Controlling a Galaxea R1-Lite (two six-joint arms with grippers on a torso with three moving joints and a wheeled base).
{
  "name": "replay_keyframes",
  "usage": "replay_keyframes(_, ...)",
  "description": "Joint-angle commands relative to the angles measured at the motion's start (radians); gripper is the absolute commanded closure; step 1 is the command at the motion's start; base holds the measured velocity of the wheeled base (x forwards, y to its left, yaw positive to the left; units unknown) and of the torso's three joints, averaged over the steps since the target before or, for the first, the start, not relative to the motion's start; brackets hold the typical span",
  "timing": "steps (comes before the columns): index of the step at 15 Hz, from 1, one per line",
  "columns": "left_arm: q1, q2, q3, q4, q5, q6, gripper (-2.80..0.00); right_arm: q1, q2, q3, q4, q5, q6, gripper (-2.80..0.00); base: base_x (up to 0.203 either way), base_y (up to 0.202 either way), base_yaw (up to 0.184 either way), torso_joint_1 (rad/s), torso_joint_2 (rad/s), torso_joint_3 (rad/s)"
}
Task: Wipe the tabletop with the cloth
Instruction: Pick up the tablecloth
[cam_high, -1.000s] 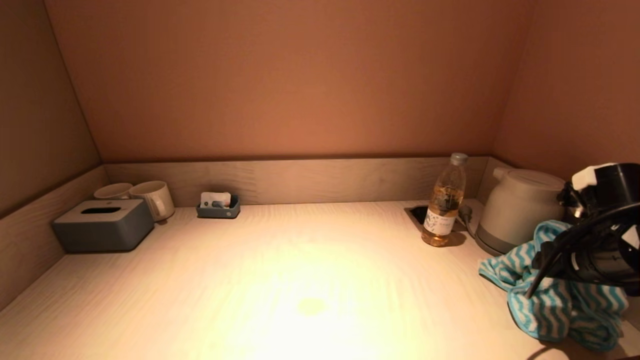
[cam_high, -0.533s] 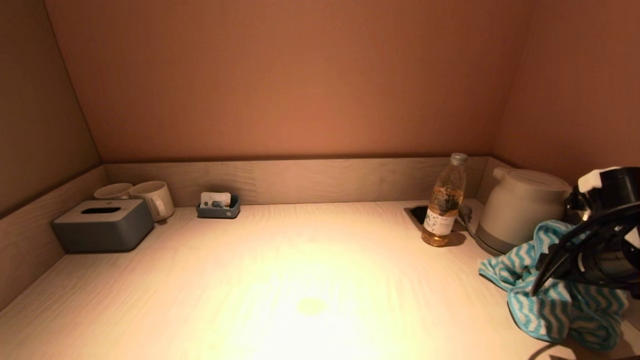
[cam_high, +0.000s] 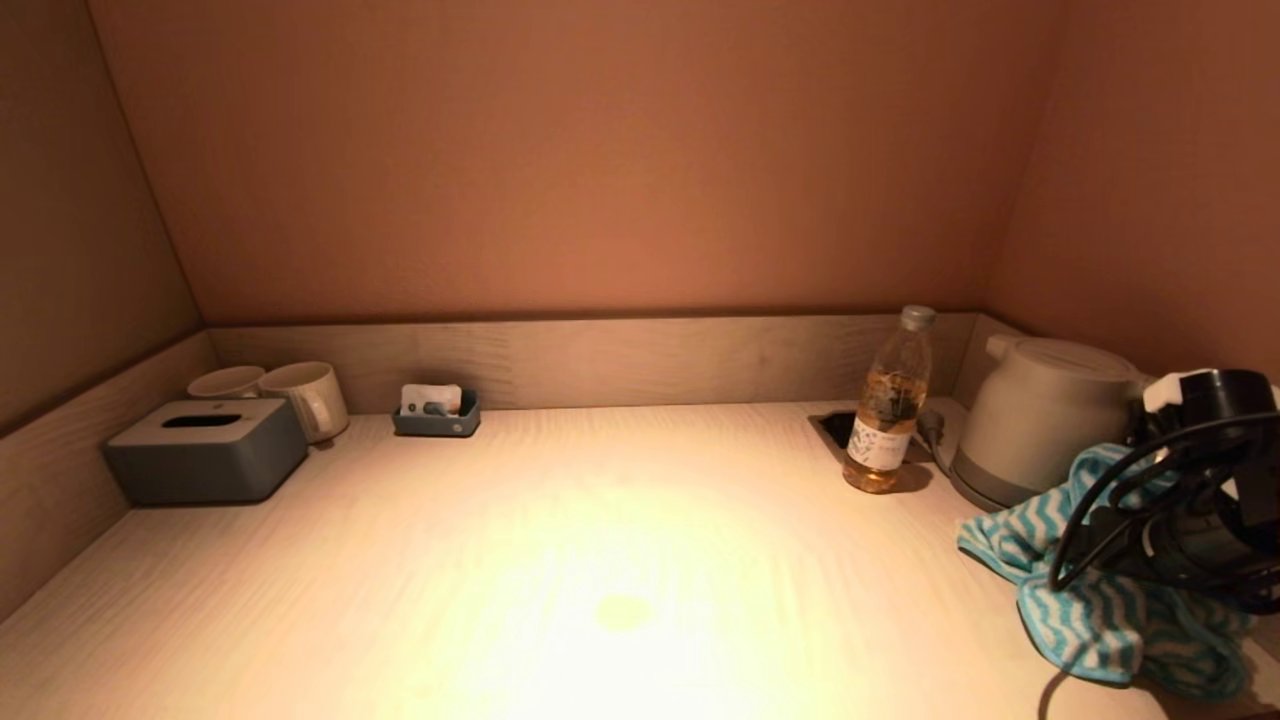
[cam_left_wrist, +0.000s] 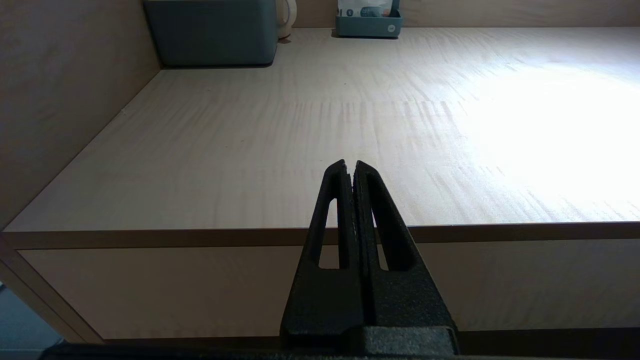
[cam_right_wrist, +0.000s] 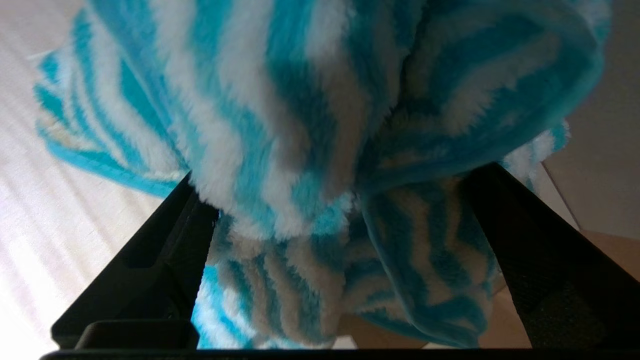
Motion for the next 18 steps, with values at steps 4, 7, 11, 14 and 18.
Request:
replay_keyframes(4,0.0,0.0,0.0,0.0,0.0,0.0,0.0,-0.029,0.088,0.003,-0.055,0.033,-0.002,-2.8,0.0,0.0,0.0,0.0,0.0,0.0)
replay_keyframes(7,0.0,0.0,0.0,0.0,0.0,0.0,0.0,-0.029,0.101,0.003,-0.055,0.055,0.0,-2.8,0.0,0.0,0.0,0.0,0.0,0.0)
replay_keyframes(11,0.0,0.0,0.0,0.0,0.0,0.0,0.0,-0.029,0.104,0.009,-0.056,0.062,0.004,0.0,0.0,0.0,0.0,0.0,0.0,0.0)
replay_keyframes(14,0.0,0.0,0.0,0.0,0.0,0.0,0.0,-0.029,0.105,0.009,-0.056,0.062,0.005,0.0,0.0,0.0,0.0,0.0,0.0,0.0)
replay_keyframes(18,0.0,0.0,0.0,0.0,0.0,0.0,0.0,-0.029,0.108,0.012,-0.056,0.062,0.005,0.0,0.0,0.0,0.0,0.0,0.0,0.0)
